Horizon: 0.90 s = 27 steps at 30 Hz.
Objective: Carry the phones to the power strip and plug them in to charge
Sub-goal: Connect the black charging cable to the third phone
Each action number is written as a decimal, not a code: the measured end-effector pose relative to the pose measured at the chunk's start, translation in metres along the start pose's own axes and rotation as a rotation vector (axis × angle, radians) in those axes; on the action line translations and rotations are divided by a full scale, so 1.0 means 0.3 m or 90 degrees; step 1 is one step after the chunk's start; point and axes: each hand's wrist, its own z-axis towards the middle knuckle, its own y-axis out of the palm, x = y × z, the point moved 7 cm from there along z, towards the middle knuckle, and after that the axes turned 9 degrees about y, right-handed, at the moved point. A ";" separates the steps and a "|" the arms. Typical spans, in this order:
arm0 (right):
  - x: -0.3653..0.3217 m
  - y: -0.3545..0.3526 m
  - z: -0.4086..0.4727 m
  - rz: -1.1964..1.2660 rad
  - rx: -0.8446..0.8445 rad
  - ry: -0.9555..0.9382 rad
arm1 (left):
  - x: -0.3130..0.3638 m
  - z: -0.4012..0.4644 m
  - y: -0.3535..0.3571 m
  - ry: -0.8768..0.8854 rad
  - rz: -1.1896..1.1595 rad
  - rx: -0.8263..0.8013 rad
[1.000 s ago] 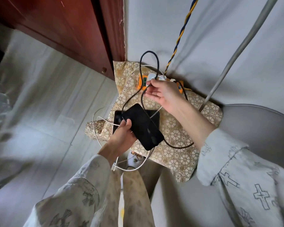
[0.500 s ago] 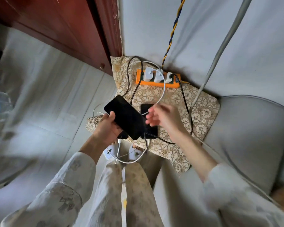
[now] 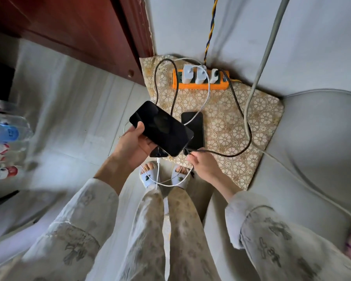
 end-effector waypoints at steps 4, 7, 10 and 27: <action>0.019 -0.030 -0.069 0.105 -0.034 0.015 | 0.038 -0.026 -0.008 0.008 0.013 0.020; 0.017 -0.098 -0.155 0.150 -0.051 0.028 | 0.052 -0.065 0.006 0.006 0.021 0.030; -0.014 -0.187 -0.239 0.192 -0.063 0.023 | 0.069 -0.119 0.012 -0.004 0.002 0.042; -0.331 -0.607 -0.560 0.111 0.012 -0.147 | 0.329 -0.404 0.125 0.011 -0.013 0.010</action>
